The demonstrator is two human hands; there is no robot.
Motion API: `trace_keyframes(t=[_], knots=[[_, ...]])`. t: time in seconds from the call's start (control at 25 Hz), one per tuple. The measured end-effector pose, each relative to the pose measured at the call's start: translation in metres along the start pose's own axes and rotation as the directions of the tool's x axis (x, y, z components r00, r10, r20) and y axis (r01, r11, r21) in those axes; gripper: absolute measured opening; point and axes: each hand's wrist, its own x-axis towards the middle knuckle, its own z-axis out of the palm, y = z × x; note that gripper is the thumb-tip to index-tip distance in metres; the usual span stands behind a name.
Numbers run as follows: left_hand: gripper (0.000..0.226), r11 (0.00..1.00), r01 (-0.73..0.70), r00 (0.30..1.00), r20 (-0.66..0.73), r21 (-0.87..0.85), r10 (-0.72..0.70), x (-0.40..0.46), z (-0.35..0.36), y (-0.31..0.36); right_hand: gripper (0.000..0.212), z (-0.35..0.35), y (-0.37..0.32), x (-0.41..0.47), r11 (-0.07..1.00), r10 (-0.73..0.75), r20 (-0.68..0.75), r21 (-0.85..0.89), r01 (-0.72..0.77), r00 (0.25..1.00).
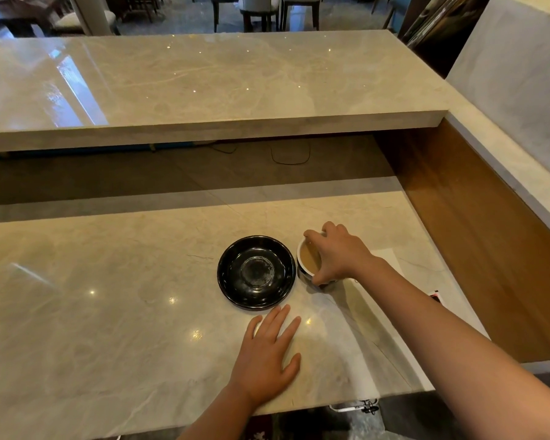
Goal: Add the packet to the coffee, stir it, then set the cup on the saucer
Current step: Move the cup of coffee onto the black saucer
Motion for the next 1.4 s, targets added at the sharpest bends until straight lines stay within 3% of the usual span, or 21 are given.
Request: trace_keyframes(t=[0.24,0.52,0.84,1.4], knots=[[0.059,1.000,-0.012,1.000,-0.017,0.004,0.012,0.000,0.000,-0.001,0.096,-0.011,-0.009,-0.007,0.999,-0.021,-0.073,0.028,0.023,0.997],[0.060,0.999,-0.040,0.998,-0.055,-0.005,0.039,0.000,0.000,0.000,0.097,-0.028,-0.051,-0.007,0.983,-0.167,-0.172,0.042,0.176,0.971],[0.058,0.999,-0.047,0.996,-0.076,0.005,0.048,0.000,0.001,-0.001,0.095,-0.015,-0.096,0.014,0.972,-0.221,-0.102,0.058,0.228,0.970],[0.060,0.999,-0.037,0.996,-0.077,0.015,0.038,-0.001,0.002,-0.003,0.095,-0.012,-0.111,0.028,0.976,-0.216,-0.023,-0.008,0.216,0.976]])
